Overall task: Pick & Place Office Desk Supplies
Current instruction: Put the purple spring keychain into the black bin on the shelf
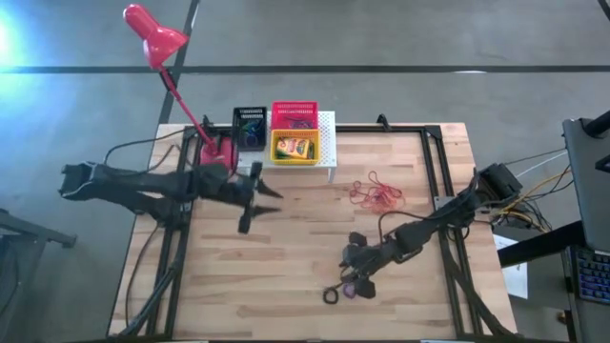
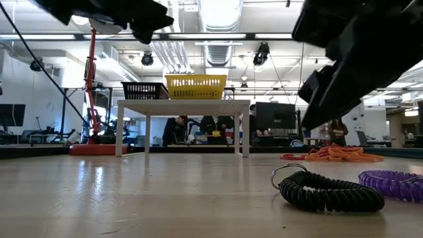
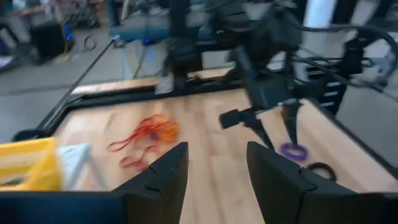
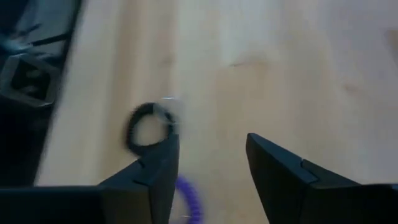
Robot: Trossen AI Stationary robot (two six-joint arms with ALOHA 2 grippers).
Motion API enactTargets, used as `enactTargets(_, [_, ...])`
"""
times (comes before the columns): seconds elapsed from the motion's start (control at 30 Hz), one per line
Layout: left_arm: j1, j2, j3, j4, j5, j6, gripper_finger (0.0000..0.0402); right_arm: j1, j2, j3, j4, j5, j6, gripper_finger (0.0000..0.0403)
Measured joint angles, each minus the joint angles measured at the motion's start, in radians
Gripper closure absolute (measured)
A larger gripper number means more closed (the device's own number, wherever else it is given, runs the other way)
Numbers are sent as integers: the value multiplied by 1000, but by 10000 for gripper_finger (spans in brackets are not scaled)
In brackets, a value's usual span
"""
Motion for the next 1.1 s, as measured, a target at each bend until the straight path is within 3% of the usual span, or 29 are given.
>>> enactTargets(0.2, [-93, 0, -103, 144, -123, -21, 236, 32, 68, 4, 38, -73, -41, 222])
enactTargets(0.47, [-96, 0, -121, 161, -153, -42, 236, 42, 118, 7, -30, -83, -65, 252])
enactTargets(0.6, [-96, 0, -121, 165, -153, -9, 236, 40, 127, 11, -51, -99, -77, 288])
enactTargets(0.8, [-91, 1, -121, 172, -160, 9, 236, 31, 122, 11, -80, -102, -56, 378])
enactTargets(0.87, [-90, 2, -121, 172, -161, 11, 236, 16, 109, 9, -85, -105, -39, 383])
enactTargets(0.97, [-90, 3, -121, 172, -160, 13, 236, -13, 78, 3, -105, -44, -25, 385])
enactTargets(1.1, [-90, 30, -121, 185, -160, 13, 236, -50, 32, -4, -38, 189, 5, 388])
